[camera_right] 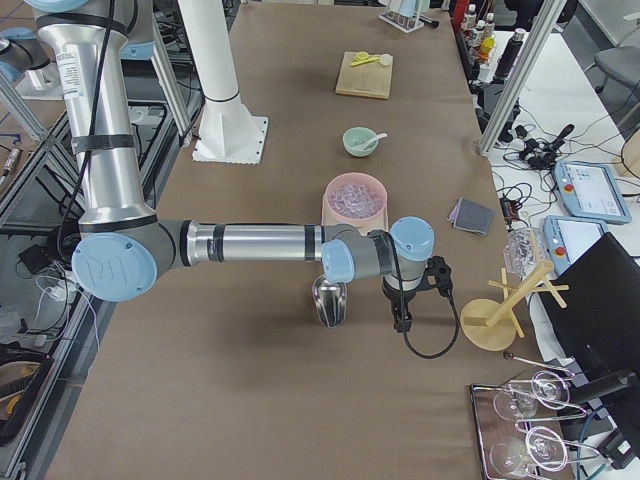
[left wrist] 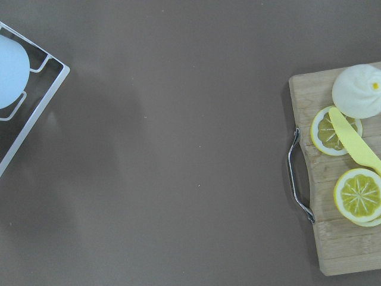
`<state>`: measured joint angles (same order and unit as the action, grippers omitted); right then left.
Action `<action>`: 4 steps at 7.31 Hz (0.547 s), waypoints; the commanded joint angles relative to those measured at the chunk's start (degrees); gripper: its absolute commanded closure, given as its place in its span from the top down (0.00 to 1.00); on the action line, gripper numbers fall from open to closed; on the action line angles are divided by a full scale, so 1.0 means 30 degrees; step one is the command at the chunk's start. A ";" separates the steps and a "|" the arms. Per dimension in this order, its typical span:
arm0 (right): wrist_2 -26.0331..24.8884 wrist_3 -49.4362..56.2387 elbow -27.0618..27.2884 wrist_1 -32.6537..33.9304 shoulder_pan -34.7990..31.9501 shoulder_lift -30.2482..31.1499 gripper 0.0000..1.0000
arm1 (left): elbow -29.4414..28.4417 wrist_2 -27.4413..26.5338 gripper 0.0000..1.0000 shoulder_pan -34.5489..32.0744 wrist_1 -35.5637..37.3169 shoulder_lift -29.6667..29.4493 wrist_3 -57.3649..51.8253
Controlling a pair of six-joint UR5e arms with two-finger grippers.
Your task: Put spoon and ice into bowl
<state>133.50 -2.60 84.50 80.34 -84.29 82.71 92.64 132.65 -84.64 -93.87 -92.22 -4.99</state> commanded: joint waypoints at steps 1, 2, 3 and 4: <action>0.0003 -0.0011 -0.0012 -0.0002 0.0002 -0.0089 1.00 | 0.0171 0.0022 0.99 0.0001 0.0000 0.0006 -0.0007; 0.0003 -0.0011 -0.0012 -0.0002 -0.0027 0.0027 1.00 | 0.0173 0.0023 0.99 0.0001 0.0000 0.0006 -0.0036; 0.0090 -0.0011 0.0336 -0.0002 -0.0027 0.0115 1.00 | 0.0173 0.0023 0.99 0.0001 -0.0029 0.0006 -0.0065; 0.0033 -0.0156 0.0514 0.0085 -0.0027 0.0116 1.00 | 0.0289 0.0023 0.99 0.0001 -0.0029 -0.0023 -0.0065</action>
